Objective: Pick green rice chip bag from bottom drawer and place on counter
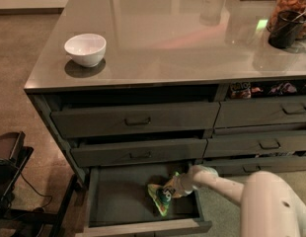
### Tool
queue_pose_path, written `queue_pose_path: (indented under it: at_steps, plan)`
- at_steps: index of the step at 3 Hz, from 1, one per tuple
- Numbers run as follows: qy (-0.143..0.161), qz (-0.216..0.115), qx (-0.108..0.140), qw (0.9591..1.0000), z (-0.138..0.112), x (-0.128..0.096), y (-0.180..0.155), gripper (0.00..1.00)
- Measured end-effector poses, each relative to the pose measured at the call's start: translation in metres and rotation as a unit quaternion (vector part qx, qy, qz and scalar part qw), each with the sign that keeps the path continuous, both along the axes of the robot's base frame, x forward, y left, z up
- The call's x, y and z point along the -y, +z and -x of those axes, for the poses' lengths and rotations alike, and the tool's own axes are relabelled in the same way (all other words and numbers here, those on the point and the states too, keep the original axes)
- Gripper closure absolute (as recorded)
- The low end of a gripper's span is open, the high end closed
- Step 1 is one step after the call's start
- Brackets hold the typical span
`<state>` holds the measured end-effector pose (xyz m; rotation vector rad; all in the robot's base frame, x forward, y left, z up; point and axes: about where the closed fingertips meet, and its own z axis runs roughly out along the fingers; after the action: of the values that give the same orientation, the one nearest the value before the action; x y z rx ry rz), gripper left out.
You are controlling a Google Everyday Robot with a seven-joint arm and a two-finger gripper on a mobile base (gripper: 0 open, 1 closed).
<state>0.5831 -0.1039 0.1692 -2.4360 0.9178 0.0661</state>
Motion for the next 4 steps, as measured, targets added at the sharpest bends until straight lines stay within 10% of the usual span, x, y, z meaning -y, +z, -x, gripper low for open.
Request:
queue_pose_path:
  at_steps: [1, 2, 3, 4]
  plan:
    - [-0.102, -0.125, -0.041, 0.9861, 0.013, 0.013, 0.007, 1.0]
    - [-0.194, -0.251, -0.077, 0.9452, 0.023, 0.023, 0.032, 1.0]
    - [-0.202, -0.264, -0.079, 0.9399, 0.023, 0.023, 0.037, 1.0]
    - [-0.212, -0.299, -0.104, 0.9246, 0.023, 0.019, 0.034, 1.0]
